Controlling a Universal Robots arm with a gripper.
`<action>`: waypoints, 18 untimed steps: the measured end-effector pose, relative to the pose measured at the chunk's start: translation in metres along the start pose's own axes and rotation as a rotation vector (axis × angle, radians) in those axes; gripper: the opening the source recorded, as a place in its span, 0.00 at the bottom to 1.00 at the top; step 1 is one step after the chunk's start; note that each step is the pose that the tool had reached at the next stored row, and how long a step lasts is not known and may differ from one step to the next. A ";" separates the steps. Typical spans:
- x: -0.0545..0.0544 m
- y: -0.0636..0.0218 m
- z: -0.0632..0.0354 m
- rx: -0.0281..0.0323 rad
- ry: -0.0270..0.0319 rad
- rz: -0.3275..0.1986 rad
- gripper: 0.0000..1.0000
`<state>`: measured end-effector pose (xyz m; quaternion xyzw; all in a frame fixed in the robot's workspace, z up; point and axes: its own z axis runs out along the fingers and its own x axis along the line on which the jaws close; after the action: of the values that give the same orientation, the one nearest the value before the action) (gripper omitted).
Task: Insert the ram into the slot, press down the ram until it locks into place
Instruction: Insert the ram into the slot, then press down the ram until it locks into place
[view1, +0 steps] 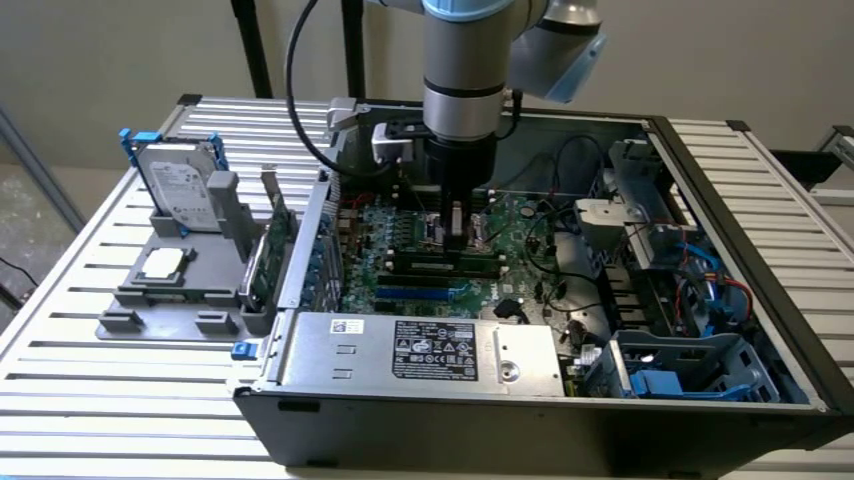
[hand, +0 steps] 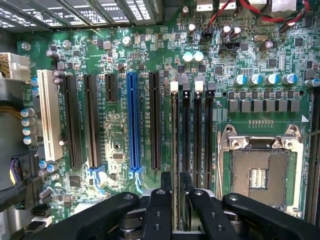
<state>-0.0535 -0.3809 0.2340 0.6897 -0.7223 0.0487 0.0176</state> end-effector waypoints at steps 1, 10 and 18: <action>0.000 -0.0002 -0.0043 -0.0005 0.0001 0.000 0.21; 0.001 -0.0007 -0.0158 -0.0025 -0.0001 0.000 0.11; 0.002 -0.0007 -0.0158 -0.0026 -0.0007 0.000 0.11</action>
<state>-0.0535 -0.3809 0.2499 0.6898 -0.7222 0.0475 0.0183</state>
